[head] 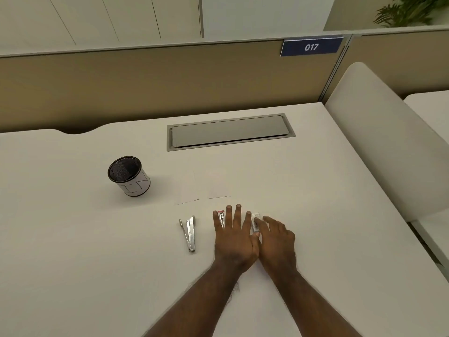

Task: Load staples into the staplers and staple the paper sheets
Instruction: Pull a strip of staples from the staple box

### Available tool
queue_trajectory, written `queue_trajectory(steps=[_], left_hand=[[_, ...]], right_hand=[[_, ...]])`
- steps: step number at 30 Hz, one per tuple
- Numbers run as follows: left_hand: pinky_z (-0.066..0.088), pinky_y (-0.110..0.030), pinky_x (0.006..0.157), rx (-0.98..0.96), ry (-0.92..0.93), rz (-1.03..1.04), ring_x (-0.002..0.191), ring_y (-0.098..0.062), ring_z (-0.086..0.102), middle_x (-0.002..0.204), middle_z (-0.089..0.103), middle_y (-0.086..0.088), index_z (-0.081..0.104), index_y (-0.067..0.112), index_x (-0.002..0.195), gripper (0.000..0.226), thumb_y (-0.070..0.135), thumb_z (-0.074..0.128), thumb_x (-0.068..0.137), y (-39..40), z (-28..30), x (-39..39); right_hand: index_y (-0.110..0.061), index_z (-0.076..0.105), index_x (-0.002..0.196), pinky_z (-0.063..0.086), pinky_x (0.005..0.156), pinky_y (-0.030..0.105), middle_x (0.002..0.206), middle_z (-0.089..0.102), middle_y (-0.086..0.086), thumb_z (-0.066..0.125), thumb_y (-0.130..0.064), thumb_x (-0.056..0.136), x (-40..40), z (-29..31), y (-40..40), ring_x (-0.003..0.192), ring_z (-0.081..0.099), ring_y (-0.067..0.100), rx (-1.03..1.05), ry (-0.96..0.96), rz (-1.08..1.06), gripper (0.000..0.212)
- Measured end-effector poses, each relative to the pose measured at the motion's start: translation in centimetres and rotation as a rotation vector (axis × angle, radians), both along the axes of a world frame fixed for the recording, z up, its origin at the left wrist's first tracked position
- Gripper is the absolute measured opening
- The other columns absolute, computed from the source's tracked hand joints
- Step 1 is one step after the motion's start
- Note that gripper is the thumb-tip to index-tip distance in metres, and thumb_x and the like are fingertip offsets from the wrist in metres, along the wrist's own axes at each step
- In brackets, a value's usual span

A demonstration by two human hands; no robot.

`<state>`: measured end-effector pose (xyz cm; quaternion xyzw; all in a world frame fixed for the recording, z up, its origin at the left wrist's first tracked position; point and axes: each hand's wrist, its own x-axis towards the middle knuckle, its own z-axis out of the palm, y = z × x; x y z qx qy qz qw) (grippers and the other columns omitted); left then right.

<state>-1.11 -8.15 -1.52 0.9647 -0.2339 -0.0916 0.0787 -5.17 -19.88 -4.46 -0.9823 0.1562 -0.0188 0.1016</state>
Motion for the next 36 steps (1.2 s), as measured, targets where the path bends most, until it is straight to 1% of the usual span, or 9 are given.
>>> queue_trajectory(steps=[4,6,8,10,13,15,20,28,36], left_hand=[[0.003,-0.057,0.114,-0.051,0.034,0.004,0.138,-0.032,0.041,0.145,0.050,-0.009,0.057,0.021,0.134,0.054,0.044,0.041,0.087,-0.3,0.9,0.7],[-0.010,-0.050,0.119,-0.137,0.053,0.019,0.145,-0.031,0.028,0.153,0.040,-0.009,0.051,0.020,0.139,0.061,0.041,0.028,0.086,-0.3,1.8,1.5],[-0.017,-0.040,0.116,-0.311,0.120,0.058,0.150,-0.026,0.012,0.159,0.025,-0.006,0.044,0.020,0.143,0.056,0.033,0.031,0.090,-0.5,2.4,2.5],[-0.007,-0.030,0.117,-0.502,0.223,0.111,0.150,-0.019,0.013,0.159,0.026,-0.001,0.046,0.020,0.140,0.046,0.022,0.047,0.095,-0.7,3.4,3.3],[0.029,-0.019,0.108,-0.750,0.345,0.263,0.133,-0.013,0.046,0.140,0.053,0.005,0.060,0.021,0.127,0.033,0.018,0.056,0.094,-0.7,5.1,3.9],[0.043,-0.021,0.098,-0.876,0.459,0.361,0.119,-0.011,0.057,0.128,0.062,0.005,0.064,0.022,0.121,0.028,0.023,0.058,0.094,-0.5,6.2,4.1],[0.057,-0.028,0.081,-1.343,1.068,0.443,0.101,-0.025,0.069,0.117,0.071,-0.011,0.063,0.014,0.121,0.026,0.019,0.058,0.096,0.6,7.5,3.8],[0.060,-0.022,0.061,-1.645,1.294,0.529,0.084,-0.025,0.070,0.116,0.065,-0.021,0.054,0.008,0.125,0.045,0.016,0.066,0.081,1.3,7.7,3.6],[0.059,-0.020,0.054,-1.768,1.297,0.514,0.077,-0.022,0.072,0.104,0.068,-0.016,0.057,0.010,0.109,0.030,0.017,0.061,0.080,2.1,8.4,3.2]], right_hand=[[-0.020,0.067,0.112,0.051,0.080,0.039,0.110,0.070,0.001,0.068,-0.040,0.083,1.0,0.5,-0.1,0.095,0.066,0.024,0.092,-0.015,-0.017,0.035],[-0.022,0.063,0.115,0.047,0.087,0.038,0.115,0.066,-0.002,0.060,-0.042,0.088,1.2,1.0,-0.2,0.100,0.062,0.021,0.259,-0.051,-0.056,0.034],[-0.023,0.062,0.114,0.051,0.089,0.036,0.114,0.064,-0.004,0.059,-0.046,0.089,0.9,2.0,-0.1,0.099,0.061,0.017,0.449,-0.117,-0.110,0.034],[-0.023,0.062,0.114,0.054,0.083,0.031,0.111,0.063,-0.007,0.063,-0.043,0.087,0.6,3.5,0.1,0.096,0.062,0.011,0.585,-0.200,-0.152,0.034],[-0.023,0.064,0.109,0.050,0.071,0.014,0.105,0.063,-0.009,0.071,-0.028,0.084,0.3,6.0,0.6,0.088,0.063,0.007,0.682,-0.312,-0.162,0.026],[-0.028,0.063,0.103,0.046,0.066,0.008,0.101,0.062,-0.012,0.072,-0.025,0.082,0.2,7.4,0.6,0.085,0.063,0.005,0.683,-0.369,-0.161,0.023],[-0.027,0.063,0.100,0.042,0.068,0.002,0.096,0.060,-0.015,0.075,-0.024,0.080,-0.1,9.5,0.6,0.083,0.061,0.002,0.640,-0.426,-0.109,0.024],[-0.025,0.065,0.107,0.047,0.073,0.015,0.101,0.054,-0.011,0.073,-0.026,0.082,-0.1,10.3,0.8,0.087,0.056,0.003,0.553,-0.445,0.024,0.027],[-0.022,0.069,0.112,0.057,0.078,0.037,0.109,0.061,-0.007,0.065,-0.035,0.085,-0.8,11.3,1.2,0.098,0.059,0.009,0.476,-0.511,0.129,0.030]])
